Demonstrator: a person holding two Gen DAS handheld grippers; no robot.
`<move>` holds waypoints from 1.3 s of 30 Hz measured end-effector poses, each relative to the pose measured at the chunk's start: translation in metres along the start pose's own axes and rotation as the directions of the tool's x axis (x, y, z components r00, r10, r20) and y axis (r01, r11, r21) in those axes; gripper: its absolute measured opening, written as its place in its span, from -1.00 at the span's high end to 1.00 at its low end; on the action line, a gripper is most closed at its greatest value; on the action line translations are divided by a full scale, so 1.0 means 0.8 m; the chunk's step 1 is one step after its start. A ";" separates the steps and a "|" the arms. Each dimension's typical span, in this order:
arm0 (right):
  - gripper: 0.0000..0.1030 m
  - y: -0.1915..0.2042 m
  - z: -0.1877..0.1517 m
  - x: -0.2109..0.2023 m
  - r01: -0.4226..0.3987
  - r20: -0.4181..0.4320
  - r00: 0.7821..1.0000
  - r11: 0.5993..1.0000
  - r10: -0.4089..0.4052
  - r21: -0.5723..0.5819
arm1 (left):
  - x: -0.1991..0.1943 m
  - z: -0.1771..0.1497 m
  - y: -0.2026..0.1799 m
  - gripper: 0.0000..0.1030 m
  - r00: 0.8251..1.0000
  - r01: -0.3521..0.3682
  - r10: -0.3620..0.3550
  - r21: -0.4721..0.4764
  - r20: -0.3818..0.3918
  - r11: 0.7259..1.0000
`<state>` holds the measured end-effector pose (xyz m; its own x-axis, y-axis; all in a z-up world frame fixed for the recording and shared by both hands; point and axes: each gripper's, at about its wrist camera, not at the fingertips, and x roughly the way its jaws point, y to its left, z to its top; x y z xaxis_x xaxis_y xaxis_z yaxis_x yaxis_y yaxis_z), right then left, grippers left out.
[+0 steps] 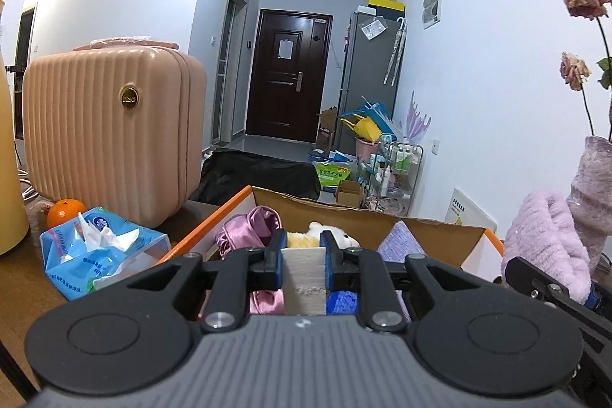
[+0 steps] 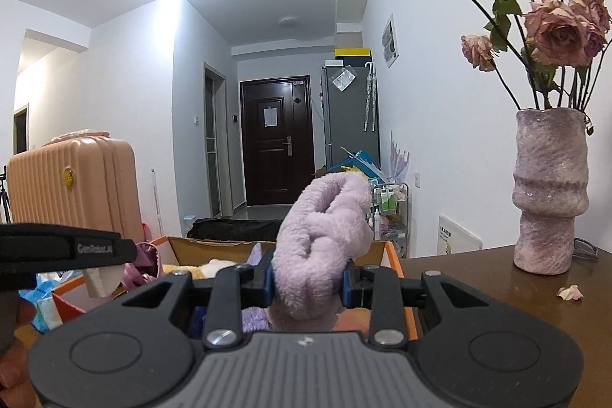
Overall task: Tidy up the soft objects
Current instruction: 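Carry the white sponge and lavender sock over the box with both grippers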
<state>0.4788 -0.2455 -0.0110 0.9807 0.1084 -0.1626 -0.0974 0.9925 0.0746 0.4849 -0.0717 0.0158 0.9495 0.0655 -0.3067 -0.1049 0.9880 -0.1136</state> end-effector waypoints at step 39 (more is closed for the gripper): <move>0.42 0.008 0.005 0.103 -0.026 -0.164 0.986 0.999 0.019 -0.038 | 0.095 0.016 -0.021 0.63 0.998 -0.056 0.056 0.057 0.001 0.997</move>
<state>0.5598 -0.2305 -0.0197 0.9377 0.1352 -0.3200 -0.1289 0.9908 0.0410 0.5624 -0.0814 0.0063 0.9424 0.1212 -0.3119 -0.1412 0.9891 -0.0425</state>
